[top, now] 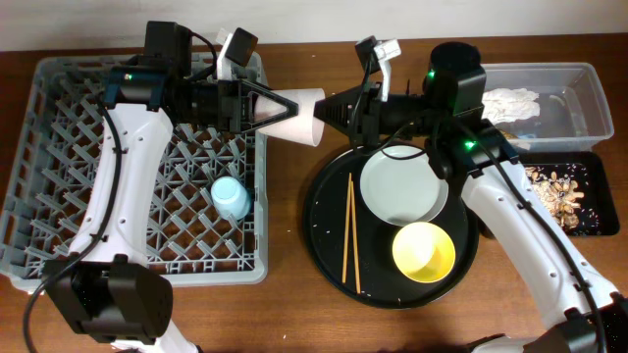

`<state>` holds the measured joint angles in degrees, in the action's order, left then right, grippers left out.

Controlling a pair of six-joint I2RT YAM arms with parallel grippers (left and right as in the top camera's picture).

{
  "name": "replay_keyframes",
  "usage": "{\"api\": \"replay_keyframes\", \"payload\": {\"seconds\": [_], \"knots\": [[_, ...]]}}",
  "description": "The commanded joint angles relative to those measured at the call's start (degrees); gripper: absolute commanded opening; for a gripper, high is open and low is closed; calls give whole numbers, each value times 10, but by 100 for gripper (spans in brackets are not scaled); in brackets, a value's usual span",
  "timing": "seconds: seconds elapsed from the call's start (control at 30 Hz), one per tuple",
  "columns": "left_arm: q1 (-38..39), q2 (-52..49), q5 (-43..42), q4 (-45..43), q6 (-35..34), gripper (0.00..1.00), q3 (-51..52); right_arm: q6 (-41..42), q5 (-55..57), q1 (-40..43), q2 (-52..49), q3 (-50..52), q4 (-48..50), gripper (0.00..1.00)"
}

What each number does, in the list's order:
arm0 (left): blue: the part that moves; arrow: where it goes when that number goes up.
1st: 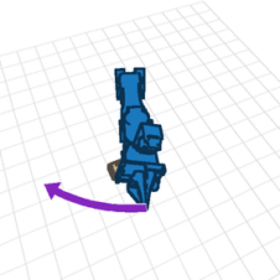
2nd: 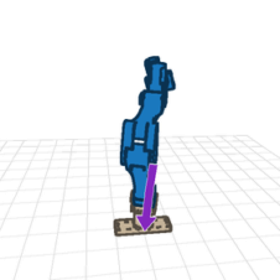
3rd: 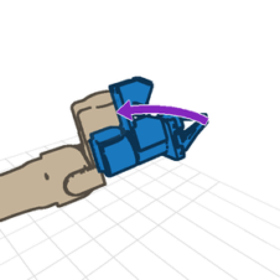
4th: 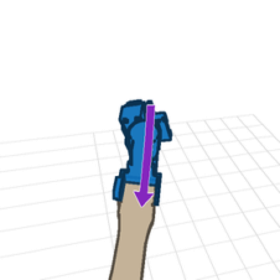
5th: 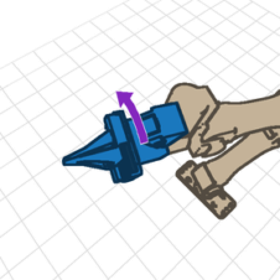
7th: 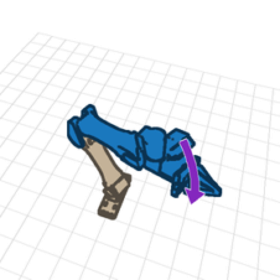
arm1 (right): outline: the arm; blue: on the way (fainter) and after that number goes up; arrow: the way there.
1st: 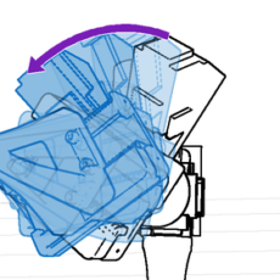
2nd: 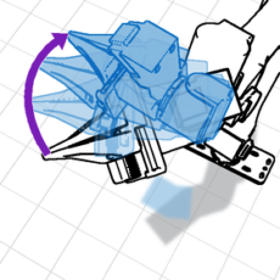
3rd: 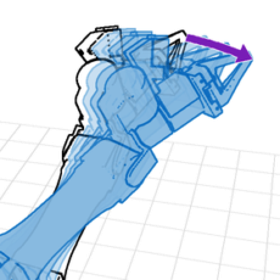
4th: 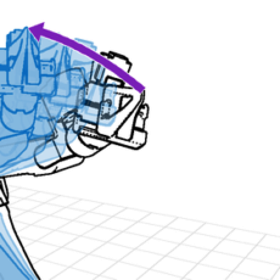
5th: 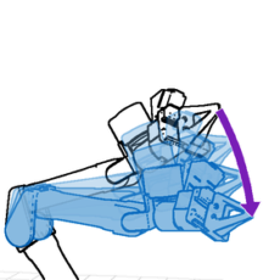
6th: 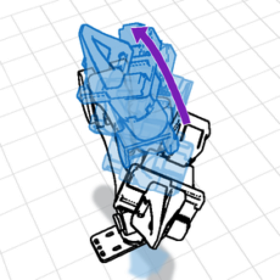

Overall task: Sort waste into correct bins and load items into the dishwasher rack
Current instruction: 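Pick the pink cup with the right gripper, hand to left, place in rack, then grasp the yellow bowl with the left gripper and stand it in the rack's back row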

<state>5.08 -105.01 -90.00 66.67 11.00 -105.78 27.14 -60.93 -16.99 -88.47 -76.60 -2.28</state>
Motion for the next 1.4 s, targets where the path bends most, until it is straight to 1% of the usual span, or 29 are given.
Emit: {"api": "replay_keyframes", "payload": {"seconds": [0.0,0.07,0.1,0.13,0.23,0.27,0.3,0.37,0.4,0.47,0.5,0.53,0.57,0.6,0.63,0.67,0.73,0.77,0.87,0.93,1.03,1.07,1.1,1.13,1.17,1.23,1.27,1.3,1.37], "knots": [[1,0,-2,0,11,85,-9,-7,14,-2,-2,-1,6,4],[1,0,-2,0,11,74,-9,-7,16,-2,-2,-1,6,4],[1,0,-2,0,11,71,-9,-7,16,-2,-2,-1,13,4],[1,0,-2,0,11,71,-9,-7,17,-2,-2,-1,17,4],[1,0,-2,0,11,71,-9,-7,27,-2,-2,-1,19,40],[1,0,-2,0,11,71,-9,-7,27,-2,-2,-1,19,59],[1,0,-2,0,11,71,-9,-7,27,-2,-2,-1,19,64],[-7,0,-2,-1,11,71,-9,-7,26,7,-2,-1,7,84],[-19,0,-2,-1,11,71,-9,-7,27,21,-2,-1,-10,97],[-63,0,42,-2,11,70,-9,-7,15,68,-1,-1,-53,98],[-85,0,106,-2,11,70,-9,-8,15,92,-1,-1,-76,98],[-97,0,174,-2,11,70,-9,-30,17,116,-1,-1,-117,98],[-101,0,257,-2,11,69,-9,-49,28,128,-1,-1,-153,98],[-99,0,386,0,1,67,-9,-85,83,141,-1,-1,-239,98],[-92,0,494,3,-11,67,-9,-106,153,139,-1,-1,-304,98],[-82,0,582,12,-11,67,-9,-107,227,133,-2,-1,-352,98],[-59,0,753,66,-26,67,-9,-107,328,121,-2,-1,-405,98],[-49,1,794,105,-49,64,-11,-107,352,117,-2,-1,-416,98],[-13,13,830,241,-59,59,-45,-107,362,117,-2,-1,-428,98],[9,39,878,301,-93,59,-57,-107,372,117,-2,-1,-435,98],[61,104,884,301,-141,59,-26,-107,377,117,-2,-1,-443,98],[78,123,896,301,-162,59,7,-107,377,117,-2,-1,-447,98],[95,138,927,299,-209,59,63,-109,377,117,-2,-1,-449,98],[103,143,942,292,-238,59,106,-109,377,117,-2,-1,-449,98],[111,143,943,266,-261,59,175,-109,377,117,-2,-1,-451,98],[114,143,939,203,-277,59,271,-109,377,117,-2,-1,-452,98],[114,143,939,188,-278,59,286,-109,377,117,-2,-1,-452,99],[114,143,939,121,-279,59,336,-109,377,117,-2,-1,-452,98],[114,143,939,45,-279,59,381,-109,384,117,-2,-1,-453,98]]}}
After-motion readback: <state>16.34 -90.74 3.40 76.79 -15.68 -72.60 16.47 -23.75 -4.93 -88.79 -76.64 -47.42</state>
